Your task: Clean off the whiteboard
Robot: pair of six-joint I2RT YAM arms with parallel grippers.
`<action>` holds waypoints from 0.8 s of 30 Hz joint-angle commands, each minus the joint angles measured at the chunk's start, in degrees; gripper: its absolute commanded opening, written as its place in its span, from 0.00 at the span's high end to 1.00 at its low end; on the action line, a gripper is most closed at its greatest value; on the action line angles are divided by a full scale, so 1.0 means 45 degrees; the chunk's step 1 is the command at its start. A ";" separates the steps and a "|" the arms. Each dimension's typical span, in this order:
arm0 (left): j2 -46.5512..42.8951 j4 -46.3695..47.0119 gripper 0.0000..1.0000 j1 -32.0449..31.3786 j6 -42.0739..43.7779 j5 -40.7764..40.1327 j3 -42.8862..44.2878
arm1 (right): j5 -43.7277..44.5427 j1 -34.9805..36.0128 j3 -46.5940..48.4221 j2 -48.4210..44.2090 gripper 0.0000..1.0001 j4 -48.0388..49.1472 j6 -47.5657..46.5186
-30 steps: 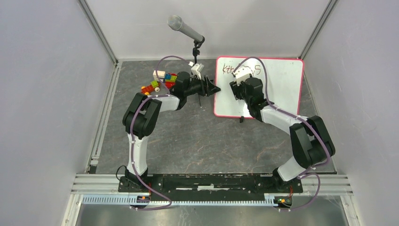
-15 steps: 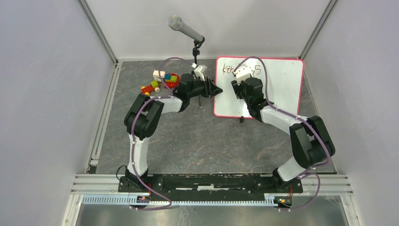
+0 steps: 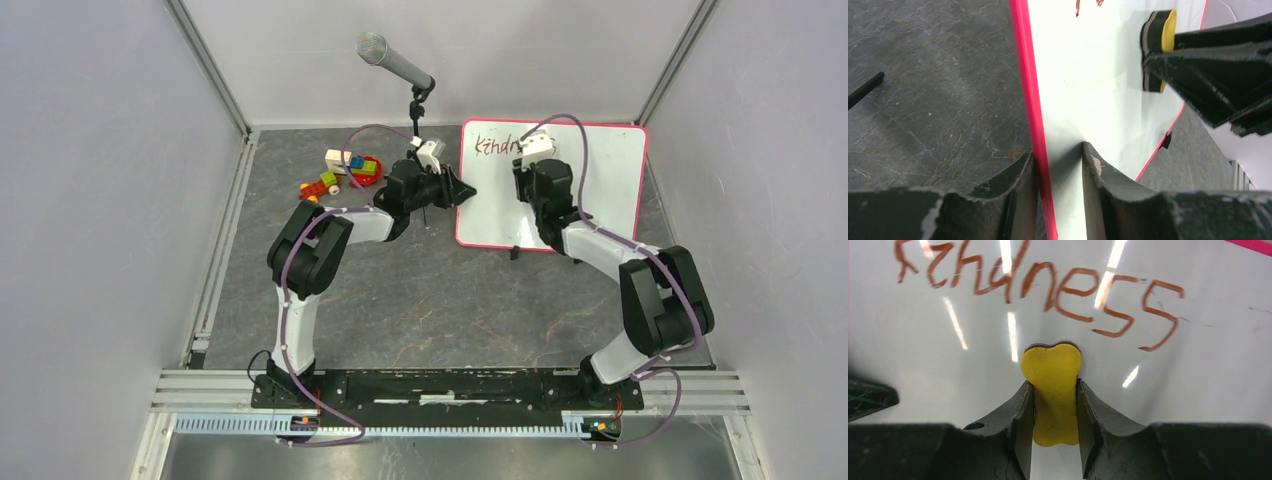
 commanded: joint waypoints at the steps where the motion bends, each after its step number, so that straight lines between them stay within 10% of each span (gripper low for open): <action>1: -0.0286 -0.0651 0.72 -0.0269 0.1373 -0.1731 0.0037 | 0.0218 -0.1351 0.0111 -0.0397 0.80 0.0730 0.1766; 24: -0.0370 -0.2341 0.89 -0.0562 0.2637 -0.3040 0.0786 | -0.0602 -0.1424 0.2691 0.1431 0.87 0.1079 0.2409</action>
